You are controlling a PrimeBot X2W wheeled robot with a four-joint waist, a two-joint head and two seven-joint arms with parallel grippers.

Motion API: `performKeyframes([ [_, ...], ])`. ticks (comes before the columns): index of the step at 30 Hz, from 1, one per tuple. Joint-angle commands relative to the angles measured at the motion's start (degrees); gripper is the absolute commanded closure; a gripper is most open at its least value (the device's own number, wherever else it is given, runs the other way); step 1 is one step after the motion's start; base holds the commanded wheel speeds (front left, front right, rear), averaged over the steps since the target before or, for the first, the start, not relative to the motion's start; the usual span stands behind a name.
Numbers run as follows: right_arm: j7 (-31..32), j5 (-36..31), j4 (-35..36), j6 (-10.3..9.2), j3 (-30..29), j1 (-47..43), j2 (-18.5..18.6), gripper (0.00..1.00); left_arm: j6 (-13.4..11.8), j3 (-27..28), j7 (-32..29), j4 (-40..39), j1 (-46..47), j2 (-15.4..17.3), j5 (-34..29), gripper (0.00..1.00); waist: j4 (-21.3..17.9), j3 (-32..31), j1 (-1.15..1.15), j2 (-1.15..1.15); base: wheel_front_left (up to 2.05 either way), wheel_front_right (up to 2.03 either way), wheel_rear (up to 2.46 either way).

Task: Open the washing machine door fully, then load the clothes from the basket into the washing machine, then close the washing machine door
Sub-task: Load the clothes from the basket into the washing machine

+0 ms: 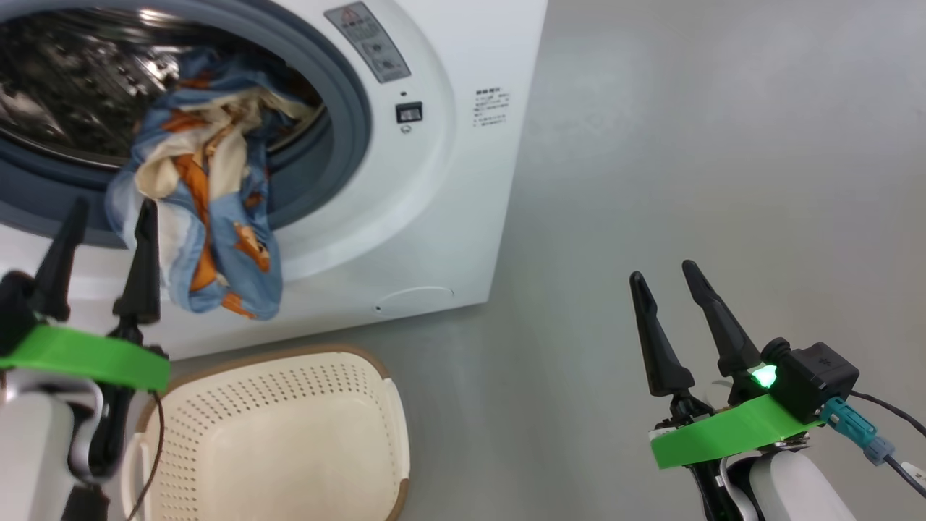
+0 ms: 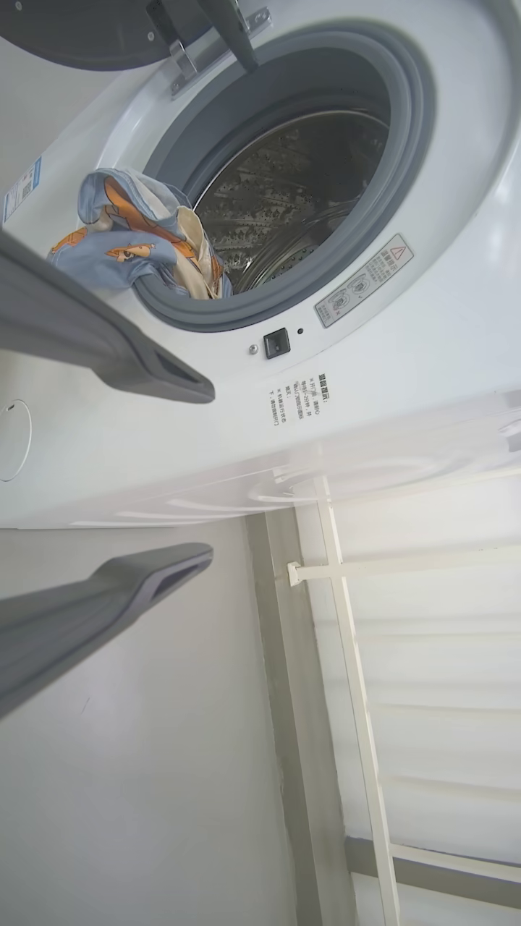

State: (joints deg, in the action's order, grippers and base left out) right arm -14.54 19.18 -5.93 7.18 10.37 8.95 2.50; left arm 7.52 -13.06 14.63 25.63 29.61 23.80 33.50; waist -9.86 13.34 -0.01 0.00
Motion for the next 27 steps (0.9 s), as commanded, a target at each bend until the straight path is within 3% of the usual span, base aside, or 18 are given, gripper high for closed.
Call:
performKeyframes([
  [1,-0.46,-0.87,1.1,0.31,0.66,0.52,0.38,0.0,-0.04,2.65,0.37,-1.82,-0.31,2.18,-0.39,0.0,1.38,-1.8,0.01,0.0,0.0,0.0,0.0],
  [15,-0.46,-1.47,-0.86,0.31,-0.76,-0.91,0.38,0.0,-0.04,7.16,0.37,-10.39,-12.93,0.75,-2.21,0.0,5.09,-5.91,0.01,0.0,0.0,0.0,0.0],
  [27,-0.46,-2.0,-0.76,0.31,-0.63,-1.35,1.32,0.0,-0.04,14.62,0.37,-14.11,-22.34,-1.64,-5.0,0.0,5.67,-6.92,0.01,0.0,0.0,0.0,0.0],
])
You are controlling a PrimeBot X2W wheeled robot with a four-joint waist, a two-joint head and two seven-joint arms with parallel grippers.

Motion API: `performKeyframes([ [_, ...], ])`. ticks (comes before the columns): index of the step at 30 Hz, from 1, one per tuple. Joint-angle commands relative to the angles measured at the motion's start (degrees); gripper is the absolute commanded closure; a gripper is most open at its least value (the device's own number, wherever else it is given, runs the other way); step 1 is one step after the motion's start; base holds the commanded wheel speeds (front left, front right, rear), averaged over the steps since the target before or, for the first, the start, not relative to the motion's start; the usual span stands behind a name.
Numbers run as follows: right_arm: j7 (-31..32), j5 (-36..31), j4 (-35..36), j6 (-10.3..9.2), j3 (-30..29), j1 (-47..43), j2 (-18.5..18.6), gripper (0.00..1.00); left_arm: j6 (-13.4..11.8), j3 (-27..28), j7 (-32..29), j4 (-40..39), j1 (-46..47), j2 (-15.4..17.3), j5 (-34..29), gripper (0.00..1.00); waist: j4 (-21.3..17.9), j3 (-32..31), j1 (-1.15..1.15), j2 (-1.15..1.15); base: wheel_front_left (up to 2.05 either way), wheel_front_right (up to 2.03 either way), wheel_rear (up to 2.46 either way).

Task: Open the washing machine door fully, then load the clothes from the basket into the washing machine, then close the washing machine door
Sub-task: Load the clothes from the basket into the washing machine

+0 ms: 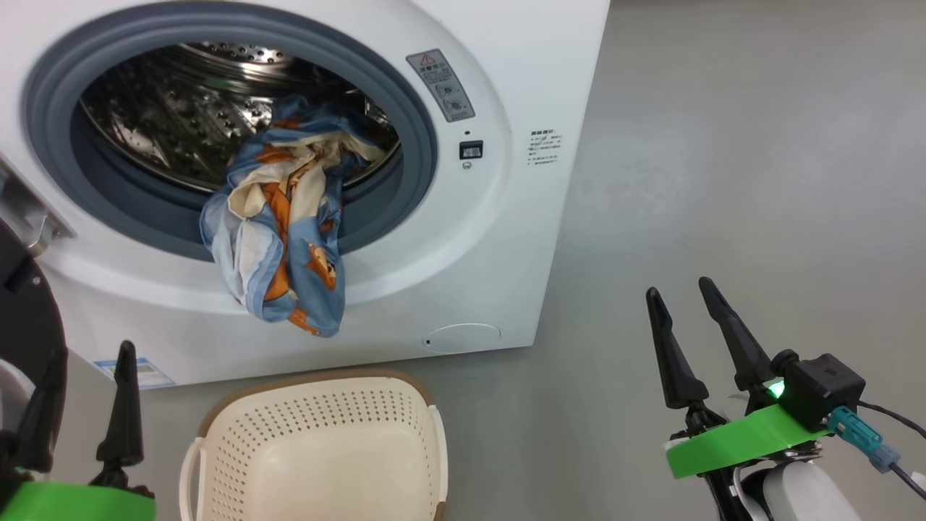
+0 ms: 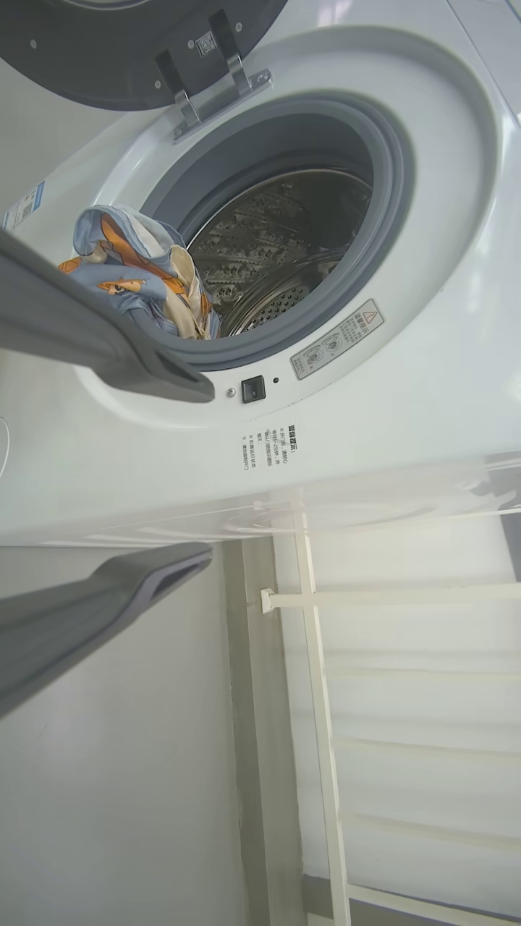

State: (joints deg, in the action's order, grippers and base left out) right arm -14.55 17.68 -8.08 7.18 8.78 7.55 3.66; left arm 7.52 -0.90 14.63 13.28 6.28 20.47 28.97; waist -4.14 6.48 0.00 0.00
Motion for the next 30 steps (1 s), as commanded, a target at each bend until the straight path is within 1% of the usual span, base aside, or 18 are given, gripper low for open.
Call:
performKeyframes([
  [1,-0.45,-0.5,1.38,0.31,0.91,0.01,0.32,0.0,-0.04,2.89,0.37,-1.96,0.46,1.35,-0.79,0.0,-0.07,-0.16,0.0,0.0,0.0,0.0,0.0],
  [5,-0.45,-0.38,1.43,0.31,0.58,-0.32,1.11,0.0,-0.04,4.03,0.37,-3.11,-1.42,-0.49,-2.58,0.0,-0.16,-0.58,0.0,0.0,0.0,0.0,0.0],
  [9,-0.45,-0.16,1.31,0.31,0.51,-0.53,1.48,0.0,-0.04,4.21,0.37,-3.68,-1.97,-1.17,-3.49,0.0,-0.29,-0.9,0.0,0.0,0.0,0.0,0.0],
  [22,-0.45,0.14,1.04,0.31,0.65,-0.92,1.91,0.0,-0.03,4.36,0.37,-4.26,-2.47,-1.74,-4.01,0.0,-0.68,-1.03,0.0,0.0,0.0,0.0,0.0],
  [30,-0.45,0.07,1.17,0.31,0.64,-0.99,1.81,0.0,-0.03,4.24,0.37,-4.24,-2.47,-1.55,-3.77,0.0,-0.79,-0.72,0.0,0.0,0.0,0.0,0.0],
])
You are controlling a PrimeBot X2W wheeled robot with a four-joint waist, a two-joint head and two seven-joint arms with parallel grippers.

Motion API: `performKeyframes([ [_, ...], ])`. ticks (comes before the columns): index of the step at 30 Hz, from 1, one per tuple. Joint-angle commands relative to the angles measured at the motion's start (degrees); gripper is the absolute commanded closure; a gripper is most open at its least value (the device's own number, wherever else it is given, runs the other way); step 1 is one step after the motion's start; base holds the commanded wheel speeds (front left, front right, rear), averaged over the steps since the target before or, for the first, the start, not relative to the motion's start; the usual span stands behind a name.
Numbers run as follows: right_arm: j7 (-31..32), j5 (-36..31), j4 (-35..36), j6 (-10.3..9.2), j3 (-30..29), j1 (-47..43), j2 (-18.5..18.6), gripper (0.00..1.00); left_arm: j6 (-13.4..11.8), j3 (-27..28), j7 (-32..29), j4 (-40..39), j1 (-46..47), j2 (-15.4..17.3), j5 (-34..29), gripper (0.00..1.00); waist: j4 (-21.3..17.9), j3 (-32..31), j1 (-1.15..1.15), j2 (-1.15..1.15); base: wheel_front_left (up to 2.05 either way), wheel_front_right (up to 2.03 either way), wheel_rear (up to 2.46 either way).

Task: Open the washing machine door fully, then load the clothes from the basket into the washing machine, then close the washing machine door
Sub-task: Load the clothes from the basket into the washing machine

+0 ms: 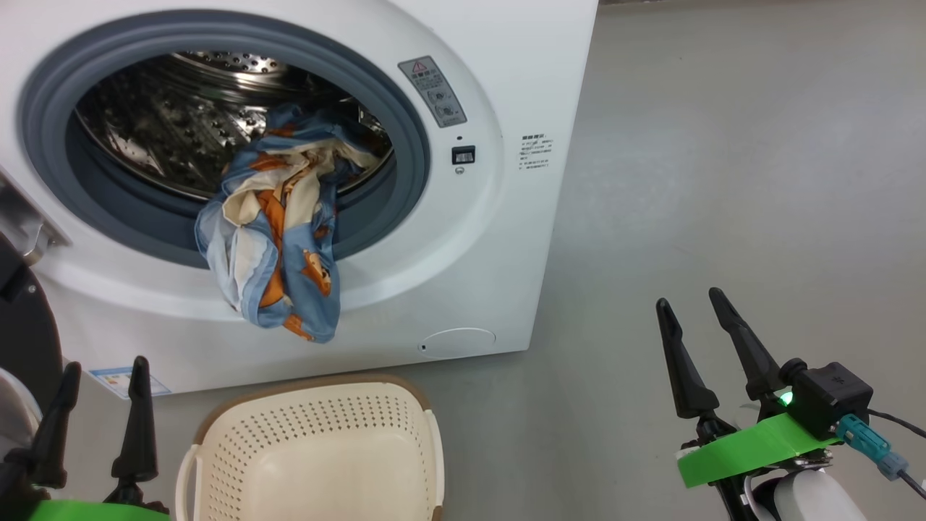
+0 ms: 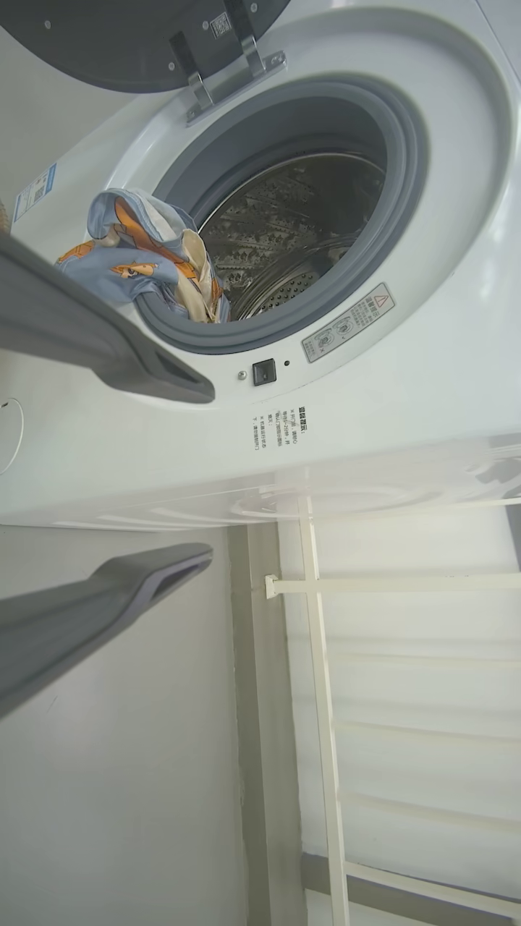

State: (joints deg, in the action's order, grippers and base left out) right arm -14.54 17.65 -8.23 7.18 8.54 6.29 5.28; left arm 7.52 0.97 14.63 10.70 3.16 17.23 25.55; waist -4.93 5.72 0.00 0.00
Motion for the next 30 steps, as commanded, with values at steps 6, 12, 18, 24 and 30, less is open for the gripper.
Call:
performKeyframes([
  [6,-0.46,-0.1,1.52,0.31,0.91,0.16,-0.11,0.0,-0.03,2.02,0.37,-1.51,0.62,1.81,0.06,0.0,-0.15,0.39,0.0,0.0,0.0,0.0,0.0],
  [12,-0.46,-0.46,1.89,0.31,0.87,0.18,-0.61,0.0,-0.03,-1.07,0.37,1.43,1.44,2.73,1.08,0.0,-0.44,1.24,0.0,0.0,0.0,0.0,0.0],
  [18,-0.46,-1.12,2.49,0.31,1.12,0.54,-1.37,0.0,-0.03,-6.27,0.32,6.05,5.41,4.43,3.06,0.0,-1.57,3.35,0.0,0.0,0.0,0.0,0.0],
  [24,-0.46,-1.83,3.77,0.31,1.17,0.45,-2.13,0.0,-0.03,-10.99,0.06,12.23,10.41,6.46,6.44,0.0,-3.72,6.11,0.0,0.0,0.0,0.0,0.0],
  [30,-0.46,-0.99,5.61,0.31,1.75,0.27,-2.37,0.0,-0.03,-15.69,0.03,18.89,15.38,8.97,8.97,0.0,-6.09,9.28,0.0,0.0,0.0,0.0,0.0],
])
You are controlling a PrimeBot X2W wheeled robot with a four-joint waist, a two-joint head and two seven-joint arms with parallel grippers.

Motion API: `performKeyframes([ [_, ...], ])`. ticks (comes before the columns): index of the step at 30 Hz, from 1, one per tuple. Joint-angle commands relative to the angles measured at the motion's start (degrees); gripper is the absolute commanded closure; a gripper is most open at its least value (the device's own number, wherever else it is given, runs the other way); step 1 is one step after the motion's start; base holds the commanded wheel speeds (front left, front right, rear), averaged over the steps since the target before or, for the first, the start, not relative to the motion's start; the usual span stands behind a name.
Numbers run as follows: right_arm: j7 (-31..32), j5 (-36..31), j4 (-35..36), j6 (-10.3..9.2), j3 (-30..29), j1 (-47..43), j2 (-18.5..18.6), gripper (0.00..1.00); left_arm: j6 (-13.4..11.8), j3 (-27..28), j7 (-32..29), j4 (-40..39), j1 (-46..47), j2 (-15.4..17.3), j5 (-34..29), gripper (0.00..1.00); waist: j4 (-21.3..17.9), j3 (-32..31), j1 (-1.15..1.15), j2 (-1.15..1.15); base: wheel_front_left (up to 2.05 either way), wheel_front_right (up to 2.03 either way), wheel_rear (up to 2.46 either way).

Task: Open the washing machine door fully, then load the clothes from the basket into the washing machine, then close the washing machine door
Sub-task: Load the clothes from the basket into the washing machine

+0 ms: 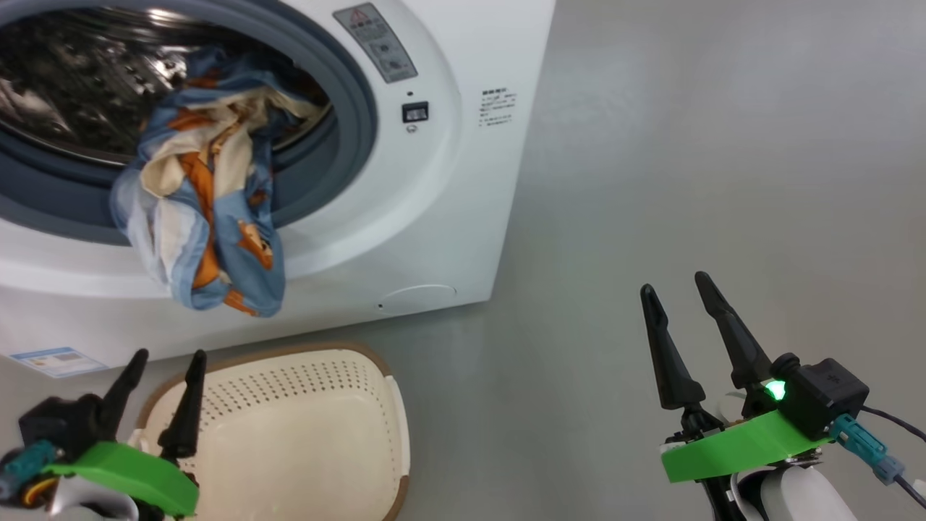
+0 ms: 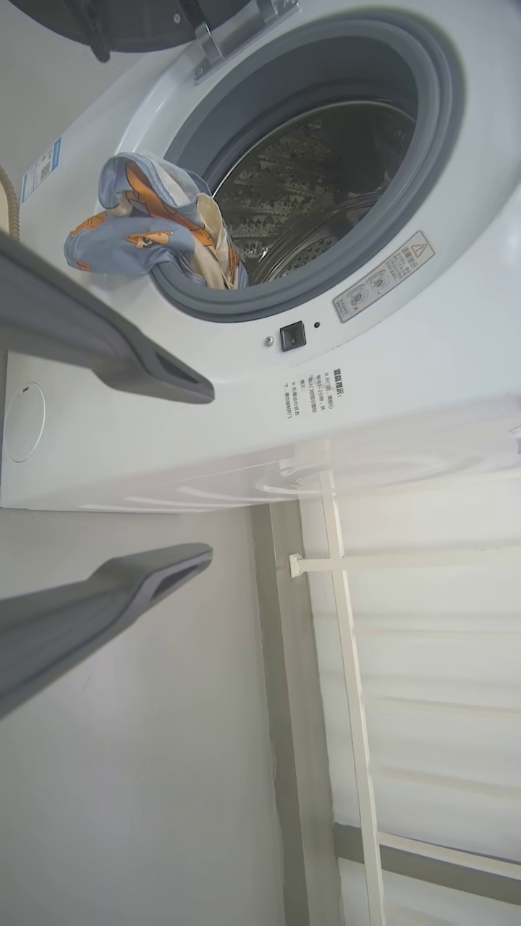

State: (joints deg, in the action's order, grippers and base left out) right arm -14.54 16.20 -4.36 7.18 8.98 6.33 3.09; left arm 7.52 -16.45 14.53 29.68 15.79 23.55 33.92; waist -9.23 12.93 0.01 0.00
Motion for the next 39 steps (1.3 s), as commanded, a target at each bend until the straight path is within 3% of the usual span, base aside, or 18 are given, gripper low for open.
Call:
performKeyframes([
  [1,-0.46,0.46,1.73,0.31,1.31,0.23,-0.18,0.0,-0.03,1.73,0.13,-0.1,2.75,2.65,0.6,0.0,-1.8,2.07,-0.01,0.0,0.0,0.0,0.0],
  [10,-0.46,2.11,5.26,0.31,2.53,0.03,-0.2,0.0,-0.03,-3.68,0.25,9.71,11.65,6.91,5.25,0.0,-5.41,8.2,-0.01,0.0,0.0,0.0,0.0],
  [25,-0.46,3.36,9.29,0.31,4.09,-0.58,-0.21,0.0,-0.03,-9.15,0.45,15.98,20.81,13.0,12.18,0.0,-9.74,14.54,-0.01,0.0,0.0,0.0,0.0],
  [39,-0.46,4.54,10.57,0.31,4.8,-1.42,-0.21,0.0,-0.03,-12.09,0.37,23.24,28.34,14.14,16.95,0.0,-12.56,16.1,-0.01,0.0,0.0,0.0,0.0],
])
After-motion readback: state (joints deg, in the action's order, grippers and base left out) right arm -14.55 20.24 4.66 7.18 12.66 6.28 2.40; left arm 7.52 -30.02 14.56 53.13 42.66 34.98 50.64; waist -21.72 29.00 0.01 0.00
